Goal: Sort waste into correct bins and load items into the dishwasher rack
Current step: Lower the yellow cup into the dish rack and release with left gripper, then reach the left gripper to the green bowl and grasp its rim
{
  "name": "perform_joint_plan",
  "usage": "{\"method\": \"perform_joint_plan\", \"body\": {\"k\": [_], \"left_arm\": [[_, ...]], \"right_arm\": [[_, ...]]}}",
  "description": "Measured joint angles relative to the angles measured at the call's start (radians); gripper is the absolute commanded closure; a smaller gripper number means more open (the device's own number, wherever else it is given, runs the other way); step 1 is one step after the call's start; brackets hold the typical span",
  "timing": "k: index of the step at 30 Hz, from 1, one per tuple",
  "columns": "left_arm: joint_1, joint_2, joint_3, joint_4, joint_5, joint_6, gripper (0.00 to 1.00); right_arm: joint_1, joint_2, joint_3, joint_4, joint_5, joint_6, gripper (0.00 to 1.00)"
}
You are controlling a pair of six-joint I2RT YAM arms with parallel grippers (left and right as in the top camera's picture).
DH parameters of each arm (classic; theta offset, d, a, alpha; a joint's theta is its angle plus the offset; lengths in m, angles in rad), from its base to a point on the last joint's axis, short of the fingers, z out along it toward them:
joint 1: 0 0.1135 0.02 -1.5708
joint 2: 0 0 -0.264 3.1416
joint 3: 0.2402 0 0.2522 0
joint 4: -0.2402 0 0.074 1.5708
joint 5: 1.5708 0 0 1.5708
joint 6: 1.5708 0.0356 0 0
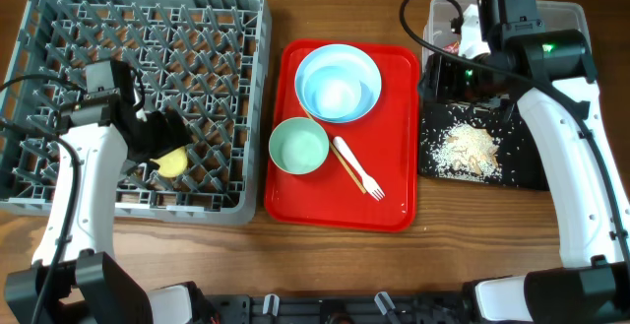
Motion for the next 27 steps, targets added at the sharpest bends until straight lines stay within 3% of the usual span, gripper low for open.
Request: {"method": "perform_joint_plan", "body": {"k": [8,18,27], "left_arm": [[-0.033,-0.079,0.129,0.076,0.112,0.0,0.0],[-0.428,-0.102,0.138,0.128,0.175,0.0,0.01],[-0.755,0.131,0.138,0.254,0.177,0.002,0.26]], "right_arm": [[-0.006,0.0,0.0,0.0,0.003,-0.008,0.26],[-0.197,0.0,0.0,-0.004,-0.001,0.068,0.24],[-0.199,0.0,0.0,-0.015,-0.006,0.076,0.24]]}}
